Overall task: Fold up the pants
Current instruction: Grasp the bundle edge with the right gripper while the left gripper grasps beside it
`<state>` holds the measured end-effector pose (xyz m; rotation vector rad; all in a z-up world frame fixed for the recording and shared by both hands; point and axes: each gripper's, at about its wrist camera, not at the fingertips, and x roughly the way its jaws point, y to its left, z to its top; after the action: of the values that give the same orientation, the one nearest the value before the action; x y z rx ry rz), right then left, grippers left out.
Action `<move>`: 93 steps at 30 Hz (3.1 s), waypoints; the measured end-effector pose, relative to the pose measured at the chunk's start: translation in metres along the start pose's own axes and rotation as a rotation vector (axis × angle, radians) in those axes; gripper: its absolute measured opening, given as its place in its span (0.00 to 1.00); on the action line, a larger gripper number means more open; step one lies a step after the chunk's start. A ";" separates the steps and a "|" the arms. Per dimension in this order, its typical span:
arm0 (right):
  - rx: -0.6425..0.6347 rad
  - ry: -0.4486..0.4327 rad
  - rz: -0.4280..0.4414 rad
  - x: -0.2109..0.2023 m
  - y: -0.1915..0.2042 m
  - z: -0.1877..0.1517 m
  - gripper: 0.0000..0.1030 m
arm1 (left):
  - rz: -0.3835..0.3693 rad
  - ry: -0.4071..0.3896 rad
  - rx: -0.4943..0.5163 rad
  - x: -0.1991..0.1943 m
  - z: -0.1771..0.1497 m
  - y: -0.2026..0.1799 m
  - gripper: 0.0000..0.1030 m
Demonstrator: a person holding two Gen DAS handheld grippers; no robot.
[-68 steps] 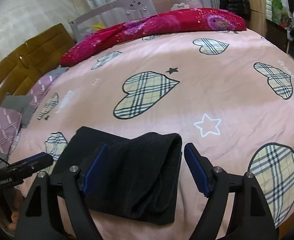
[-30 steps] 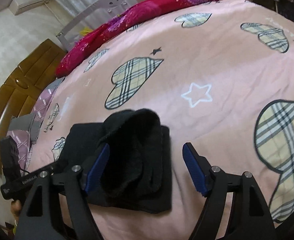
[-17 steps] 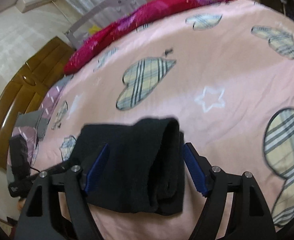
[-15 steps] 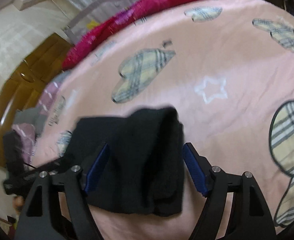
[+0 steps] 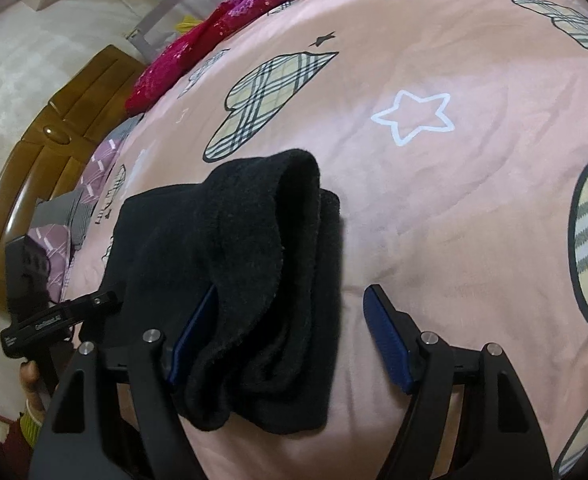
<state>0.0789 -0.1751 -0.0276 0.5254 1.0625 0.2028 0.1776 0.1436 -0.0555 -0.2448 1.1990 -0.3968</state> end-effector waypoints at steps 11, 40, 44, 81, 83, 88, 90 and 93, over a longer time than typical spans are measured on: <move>-0.002 0.032 0.067 0.009 0.003 0.002 0.61 | -0.011 -0.022 0.012 0.001 -0.002 -0.011 0.55; -0.198 -0.050 0.134 -0.015 0.085 0.020 0.46 | 0.220 -0.272 0.020 -0.114 -0.013 -0.036 0.36; -0.226 -0.049 0.150 -0.013 0.099 0.025 0.46 | 0.254 -0.295 0.008 -0.124 -0.011 -0.032 0.36; -0.330 0.019 0.171 0.088 0.143 0.095 0.46 | 0.361 -0.293 -0.095 -0.085 0.061 0.042 0.36; -0.326 0.028 0.169 0.093 0.142 0.096 0.46 | 0.359 -0.285 -0.095 -0.079 0.063 0.046 0.36; -0.313 0.061 0.161 0.109 0.136 0.097 0.46 | 0.346 -0.253 -0.106 -0.063 0.065 0.058 0.36; -0.309 0.079 0.156 0.116 0.133 0.096 0.46 | 0.339 -0.241 -0.114 -0.057 0.064 0.065 0.36; -0.304 0.088 0.158 0.122 0.128 0.094 0.48 | 0.317 -0.236 -0.126 -0.054 0.062 0.073 0.38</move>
<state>0.2309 -0.0452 -0.0223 0.3274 1.0523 0.5214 0.2313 0.2305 -0.0165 -0.1997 1.0100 -0.0143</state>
